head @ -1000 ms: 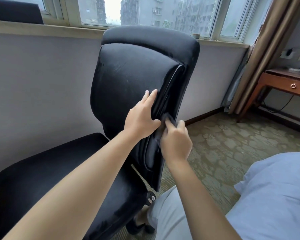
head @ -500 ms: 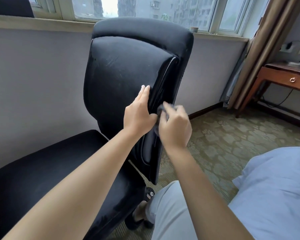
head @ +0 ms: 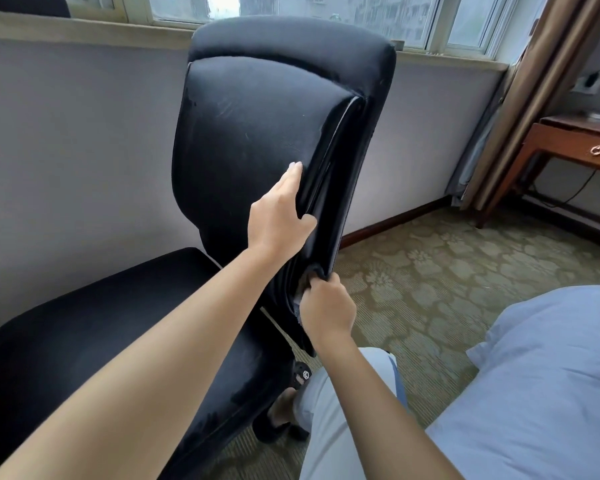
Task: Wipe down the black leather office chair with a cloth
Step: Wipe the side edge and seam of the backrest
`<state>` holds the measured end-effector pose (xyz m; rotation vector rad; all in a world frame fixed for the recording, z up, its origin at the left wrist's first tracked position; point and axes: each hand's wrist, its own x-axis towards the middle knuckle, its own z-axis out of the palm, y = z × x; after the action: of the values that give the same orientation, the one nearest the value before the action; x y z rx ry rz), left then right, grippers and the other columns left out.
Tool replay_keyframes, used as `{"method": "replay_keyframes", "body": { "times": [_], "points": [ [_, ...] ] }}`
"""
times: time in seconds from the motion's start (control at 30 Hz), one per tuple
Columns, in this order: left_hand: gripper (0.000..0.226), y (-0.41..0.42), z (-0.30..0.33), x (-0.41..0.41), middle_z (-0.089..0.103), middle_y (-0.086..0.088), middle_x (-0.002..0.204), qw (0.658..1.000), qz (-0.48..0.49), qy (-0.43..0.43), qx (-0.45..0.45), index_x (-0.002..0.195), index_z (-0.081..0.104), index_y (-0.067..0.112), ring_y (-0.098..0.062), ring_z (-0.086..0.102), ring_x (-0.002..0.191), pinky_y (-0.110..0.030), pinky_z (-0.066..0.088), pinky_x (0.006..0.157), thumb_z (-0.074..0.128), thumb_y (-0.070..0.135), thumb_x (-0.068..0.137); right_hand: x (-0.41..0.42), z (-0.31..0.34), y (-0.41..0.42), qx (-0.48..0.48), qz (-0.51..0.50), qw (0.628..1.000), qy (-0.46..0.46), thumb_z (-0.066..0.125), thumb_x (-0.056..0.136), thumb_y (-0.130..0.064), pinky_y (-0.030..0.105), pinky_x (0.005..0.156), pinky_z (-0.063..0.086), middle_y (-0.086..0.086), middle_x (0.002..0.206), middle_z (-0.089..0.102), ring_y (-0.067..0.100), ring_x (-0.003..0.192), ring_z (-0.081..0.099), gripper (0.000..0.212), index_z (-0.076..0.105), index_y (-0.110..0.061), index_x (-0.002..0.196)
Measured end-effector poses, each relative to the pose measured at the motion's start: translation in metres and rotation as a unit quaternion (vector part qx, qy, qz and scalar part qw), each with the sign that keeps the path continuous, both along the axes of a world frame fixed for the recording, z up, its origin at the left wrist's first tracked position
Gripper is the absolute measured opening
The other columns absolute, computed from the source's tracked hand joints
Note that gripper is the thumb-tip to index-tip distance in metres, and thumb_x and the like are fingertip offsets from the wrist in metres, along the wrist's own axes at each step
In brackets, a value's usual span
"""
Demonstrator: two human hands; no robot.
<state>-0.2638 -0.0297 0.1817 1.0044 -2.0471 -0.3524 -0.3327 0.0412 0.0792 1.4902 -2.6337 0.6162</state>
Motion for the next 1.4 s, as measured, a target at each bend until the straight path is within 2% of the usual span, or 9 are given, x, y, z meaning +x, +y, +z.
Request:
{"method": "replay_keyframes", "body": {
  "times": [0.17,0.5,0.67,0.8,0.97,1.07,1.23,1.3,1.4],
  "points": [
    [0.074,-0.006,-0.011,-0.001,0.023,0.003,0.157,0.999,-0.002,-0.033,-0.017,0.150,0.024,0.019,-0.018,0.038,0.135,-0.027,0.036,0.103,0.061,0.015,0.086,-0.013,0.033,-0.008,-0.118,-0.008,0.992,-0.045,0.042,0.092,-0.016,0.026,0.060,0.037,0.005,0.107,0.058,0.026,0.083,0.059,0.029,0.068,-0.015,0.105],
    [0.104,-0.025,-0.011,-0.002,-0.007,-0.002,0.160,0.985,-0.040,-0.045,0.164,0.147,-0.010,0.044,-0.030,0.024,0.141,-0.042,0.041,0.102,0.067,0.027,0.080,-0.020,0.036,-0.024,-0.420,0.028,0.906,0.029,0.055,0.089,-0.018,0.020,0.058,0.045,0.004,0.090,0.062,0.015,0.077,0.063,0.029,0.068,-0.010,0.113],
    [0.099,-0.021,-0.006,0.002,0.001,-0.003,0.161,0.986,-0.015,-0.097,0.138,0.149,-0.008,0.039,-0.031,0.050,0.119,-0.028,0.034,0.081,0.062,0.023,0.081,-0.009,-0.033,-0.020,-0.261,0.002,0.965,0.040,0.046,0.087,-0.019,0.020,0.043,0.029,0.008,0.083,0.057,0.024,0.060,0.059,0.031,0.069,-0.012,0.107],
    [0.096,-0.015,-0.004,-0.004,0.010,-0.011,0.159,0.988,0.011,-0.104,0.117,0.151,-0.006,0.031,-0.027,0.059,0.100,-0.028,0.034,0.073,0.059,0.019,0.082,-0.008,-0.037,-0.014,-0.055,-0.014,0.998,-0.030,0.038,0.096,-0.016,0.027,0.058,0.033,0.006,0.110,0.051,0.025,0.086,0.057,0.036,0.052,-0.021,0.129],
    [0.092,-0.013,-0.005,-0.004,0.019,-0.012,0.157,0.990,0.015,-0.093,0.104,0.152,-0.001,0.030,-0.023,0.062,0.088,-0.026,0.038,0.075,0.057,0.018,0.081,-0.015,-0.063,-0.003,0.090,-0.006,0.985,-0.148,0.039,0.092,-0.013,0.031,0.069,0.045,0.005,0.106,0.055,0.027,0.084,0.057,0.027,0.063,-0.012,0.105],
    [0.091,-0.012,-0.005,-0.003,0.021,-0.013,0.156,0.990,0.018,-0.091,0.103,0.152,0.002,0.031,-0.026,0.062,0.093,-0.027,0.042,0.080,0.057,0.018,0.081,-0.013,-0.068,0.008,0.017,-0.020,0.984,-0.174,0.039,0.094,-0.016,0.029,0.064,0.038,0.002,0.099,0.049,0.022,0.073,0.048,0.026,0.063,-0.015,0.105],
    [0.089,-0.006,-0.004,-0.002,0.026,-0.014,0.155,0.992,0.018,-0.084,0.093,0.152,0.006,0.028,-0.022,0.063,0.082,-0.026,0.043,0.083,0.058,0.016,0.081,-0.005,-0.036,-0.003,-0.340,-0.009,0.940,-0.032,0.053,0.089,-0.014,0.019,0.049,0.036,0.004,0.086,0.058,0.014,0.064,0.056,0.025,0.069,-0.009,0.107],
    [0.090,-0.005,-0.004,0.001,0.028,-0.015,0.154,0.992,0.014,-0.081,0.092,0.152,0.007,0.028,-0.019,0.063,0.076,-0.029,0.046,0.090,0.059,0.016,0.080,-0.004,-0.032,-0.010,-0.351,-0.009,0.936,-0.010,0.052,0.088,-0.015,0.019,0.046,0.038,0.005,0.084,0.058,0.014,0.064,0.055,0.028,0.069,-0.008,0.109],
    [0.090,-0.004,-0.008,0.003,0.045,-0.017,0.143,0.992,0.004,-0.078,0.094,0.152,0.008,0.029,-0.009,0.055,0.059,-0.037,0.048,0.093,0.058,0.016,0.078,0.005,-0.043,-0.008,-0.221,0.003,0.975,-0.018,0.044,0.092,-0.019,0.028,0.047,0.042,0.010,0.093,0.059,0.028,0.075,0.061,0.033,0.064,-0.010,0.116]
  ]
}}
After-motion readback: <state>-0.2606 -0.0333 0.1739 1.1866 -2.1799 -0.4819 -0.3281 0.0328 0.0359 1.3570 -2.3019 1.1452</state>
